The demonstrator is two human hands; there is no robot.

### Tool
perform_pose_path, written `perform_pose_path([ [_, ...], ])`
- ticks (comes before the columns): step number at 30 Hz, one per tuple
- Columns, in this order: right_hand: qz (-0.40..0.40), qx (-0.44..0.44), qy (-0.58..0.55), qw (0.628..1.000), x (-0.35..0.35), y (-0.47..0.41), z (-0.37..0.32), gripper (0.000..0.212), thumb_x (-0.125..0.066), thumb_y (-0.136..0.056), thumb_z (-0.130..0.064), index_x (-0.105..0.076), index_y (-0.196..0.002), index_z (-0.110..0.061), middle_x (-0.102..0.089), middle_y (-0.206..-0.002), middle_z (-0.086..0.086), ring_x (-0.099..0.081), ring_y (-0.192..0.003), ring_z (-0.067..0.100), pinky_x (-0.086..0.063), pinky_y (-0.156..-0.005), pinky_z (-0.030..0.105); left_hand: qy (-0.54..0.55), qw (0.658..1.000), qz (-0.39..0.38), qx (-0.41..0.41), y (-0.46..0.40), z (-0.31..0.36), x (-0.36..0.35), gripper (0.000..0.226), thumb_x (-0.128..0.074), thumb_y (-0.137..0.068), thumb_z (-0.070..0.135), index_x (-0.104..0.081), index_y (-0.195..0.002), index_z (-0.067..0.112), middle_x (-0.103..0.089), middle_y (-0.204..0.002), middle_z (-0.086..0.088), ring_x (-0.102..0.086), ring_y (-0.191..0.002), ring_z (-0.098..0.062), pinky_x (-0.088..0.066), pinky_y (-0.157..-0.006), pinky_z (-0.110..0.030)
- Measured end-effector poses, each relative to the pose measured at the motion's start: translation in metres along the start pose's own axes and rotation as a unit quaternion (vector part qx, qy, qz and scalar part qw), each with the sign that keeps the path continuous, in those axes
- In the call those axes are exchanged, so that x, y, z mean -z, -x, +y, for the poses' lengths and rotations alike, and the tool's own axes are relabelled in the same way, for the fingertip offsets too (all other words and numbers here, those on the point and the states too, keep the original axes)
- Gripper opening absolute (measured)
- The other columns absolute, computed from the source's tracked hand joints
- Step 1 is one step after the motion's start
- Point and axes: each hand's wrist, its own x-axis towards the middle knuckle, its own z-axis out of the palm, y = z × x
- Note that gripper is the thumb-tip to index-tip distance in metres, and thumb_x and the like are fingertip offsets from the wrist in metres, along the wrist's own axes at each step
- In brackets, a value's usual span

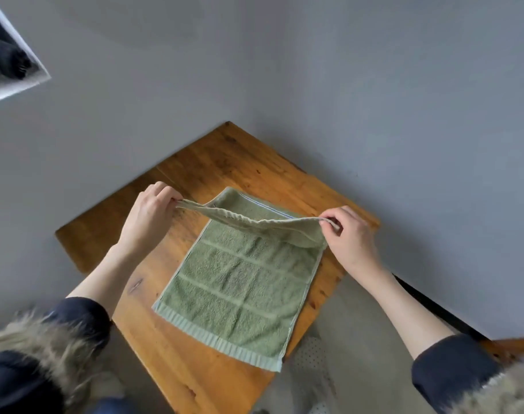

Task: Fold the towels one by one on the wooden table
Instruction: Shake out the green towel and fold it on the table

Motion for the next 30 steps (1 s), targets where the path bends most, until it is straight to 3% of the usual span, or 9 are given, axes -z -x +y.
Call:
perform_pose_path([
  [2, -0.022, -0.003, 0.01, 1.0, -0.004, 0.035, -0.015, 0.004, -0.063, -0.084, -0.007, -0.067, -0.086, -0.008, -0.061, -0.082, 0.001, -0.052, -0.062, 0.016, -0.039, -0.054, 0.026, -0.006, 1.0, -0.014, -0.008, 0.034, -0.004, 0.009, 0.009, -0.06, -0.082, -0.008, -0.066, -0.086, -0.003, -0.061, -0.085, -0.021, -0.057, -0.077, -0.038, -0.048, -0.068, -0.048],
  [6, -0.084, -0.007, 0.03, 0.996, -0.018, 0.099, -0.036, 0.003, -0.062, -0.085, -0.007, -0.065, -0.084, -0.008, -0.06, -0.081, 0.0, -0.047, -0.064, 0.011, -0.031, -0.056, 0.022, -0.011, 0.998, -0.058, -0.02, 0.095, -0.02, 0.014, 0.003, -0.063, -0.083, -0.003, -0.066, -0.084, -0.002, -0.061, -0.081, -0.018, -0.057, -0.073, -0.036, -0.047, -0.064, -0.046],
  [11, -0.194, -0.001, 0.03, 0.981, -0.055, 0.158, -0.044, 0.004, -0.06, -0.083, 0.0, -0.063, -0.083, -0.002, -0.062, -0.083, 0.008, -0.058, -0.08, 0.025, -0.044, -0.069, 0.03, -0.022, 0.992, -0.12, -0.016, 0.152, -0.04, -0.003, 0.003, -0.067, -0.079, -0.002, -0.067, -0.082, -0.001, -0.063, -0.081, -0.016, -0.059, -0.073, -0.034, -0.045, -0.06, -0.042],
  [16, -0.288, -0.026, 0.071, 0.955, -0.092, 0.207, -0.029, 0.01, -0.055, -0.086, -0.005, -0.064, -0.091, -0.004, -0.062, -0.095, 0.007, -0.055, -0.095, 0.024, -0.041, -0.08, 0.032, -0.019, 0.982, -0.187, -0.002, 0.191, -0.053, -0.036, 0.008, -0.067, -0.076, -0.009, -0.068, -0.078, -0.001, -0.061, -0.076, -0.017, -0.059, -0.07, -0.034, -0.047, -0.063, -0.043],
  [26, -0.32, -0.018, 0.124, 0.939, -0.129, 0.241, -0.005, 0.011, -0.066, -0.079, -0.003, -0.066, -0.089, -0.006, -0.061, -0.088, 0.007, -0.057, -0.086, 0.025, -0.052, -0.073, 0.04, -0.056, 0.966, -0.251, 0.0, 0.215, -0.075, -0.088, 0.01, -0.068, -0.074, -0.009, -0.066, -0.078, 0.0, -0.059, -0.074, -0.018, -0.058, -0.072, -0.034, -0.047, -0.06, -0.043],
  [30, -0.337, -0.022, 0.157, 0.928, -0.135, 0.248, -0.003, 0.021, -0.074, -0.076, -0.02, -0.063, -0.091, -0.01, -0.059, -0.089, 0.005, -0.055, -0.084, 0.023, -0.05, -0.071, 0.038, -0.068, 0.963, -0.26, 0.005, 0.219, -0.083, -0.097, 0.023, -0.06, -0.073, -0.013, -0.066, -0.092, 0.0, -0.061, -0.088, -0.02, -0.058, -0.081, -0.036, -0.046, -0.065, -0.044],
])
